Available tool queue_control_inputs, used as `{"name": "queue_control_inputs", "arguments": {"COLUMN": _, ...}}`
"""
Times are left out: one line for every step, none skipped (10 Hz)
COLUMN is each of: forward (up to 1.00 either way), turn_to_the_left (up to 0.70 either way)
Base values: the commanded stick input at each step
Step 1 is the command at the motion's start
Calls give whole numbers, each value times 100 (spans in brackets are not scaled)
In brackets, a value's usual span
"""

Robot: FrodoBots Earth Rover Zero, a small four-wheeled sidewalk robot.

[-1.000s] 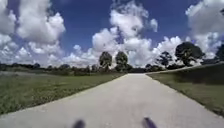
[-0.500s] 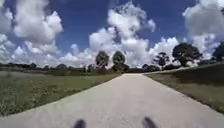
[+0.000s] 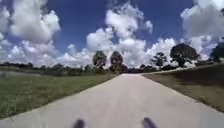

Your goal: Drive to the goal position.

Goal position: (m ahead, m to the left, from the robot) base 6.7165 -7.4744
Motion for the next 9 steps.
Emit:
{"name": "queue_control_inputs", "arguments": {"forward": 70, "turn_to_the_left": 0}}
{"name": "queue_control_inputs", "arguments": {"forward": 70, "turn_to_the_left": 0}}
{"name": "queue_control_inputs", "arguments": {"forward": 70, "turn_to_the_left": 0}}
{"name": "queue_control_inputs", "arguments": {"forward": 70, "turn_to_the_left": 0}}
{"name": "queue_control_inputs", "arguments": {"forward": 70, "turn_to_the_left": 0}}
{"name": "queue_control_inputs", "arguments": {"forward": 70, "turn_to_the_left": 0}}
{"name": "queue_control_inputs", "arguments": {"forward": 70, "turn_to_the_left": 0}}
{"name": "queue_control_inputs", "arguments": {"forward": 70, "turn_to_the_left": 0}}
{"name": "queue_control_inputs", "arguments": {"forward": 70, "turn_to_the_left": 0}}
